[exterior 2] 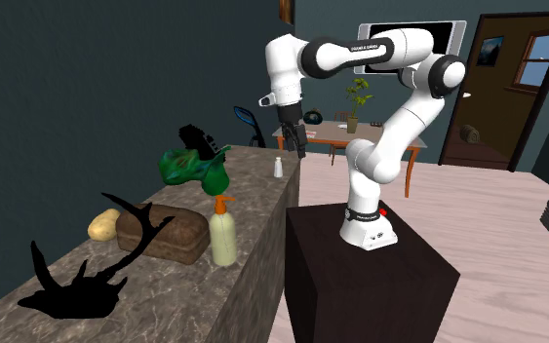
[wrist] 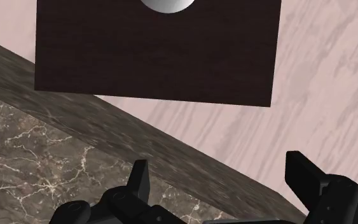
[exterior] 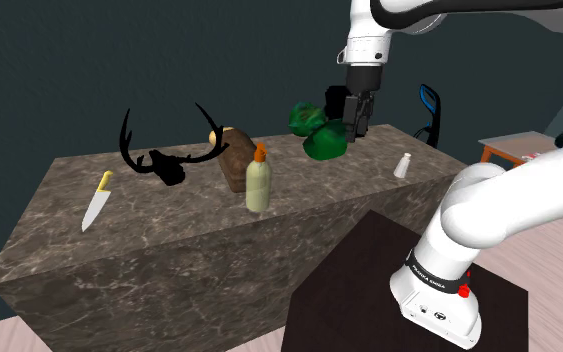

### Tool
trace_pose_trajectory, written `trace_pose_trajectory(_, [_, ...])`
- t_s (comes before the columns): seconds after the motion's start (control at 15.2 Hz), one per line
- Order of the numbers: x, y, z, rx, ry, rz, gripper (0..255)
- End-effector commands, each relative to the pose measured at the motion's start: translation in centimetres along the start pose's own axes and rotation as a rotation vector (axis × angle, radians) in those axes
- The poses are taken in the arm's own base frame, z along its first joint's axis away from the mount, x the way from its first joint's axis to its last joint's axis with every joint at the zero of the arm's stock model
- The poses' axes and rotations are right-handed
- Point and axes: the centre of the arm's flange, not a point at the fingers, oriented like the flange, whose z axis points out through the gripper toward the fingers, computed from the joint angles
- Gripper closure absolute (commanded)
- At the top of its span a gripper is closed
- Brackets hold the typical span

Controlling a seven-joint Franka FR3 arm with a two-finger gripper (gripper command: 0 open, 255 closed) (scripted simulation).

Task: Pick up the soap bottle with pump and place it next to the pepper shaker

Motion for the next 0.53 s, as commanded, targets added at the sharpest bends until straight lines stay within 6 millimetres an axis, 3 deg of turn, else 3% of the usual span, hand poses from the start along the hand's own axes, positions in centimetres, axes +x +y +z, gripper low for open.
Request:
trace_pose_trajectory(0.0, [0.0,0.0,0.0,0.0,0.0,0.0,0])
trace_pose_trajectory(0.46, [8.5,-2.8,1.9,-0.075,0.029,0.021,0])
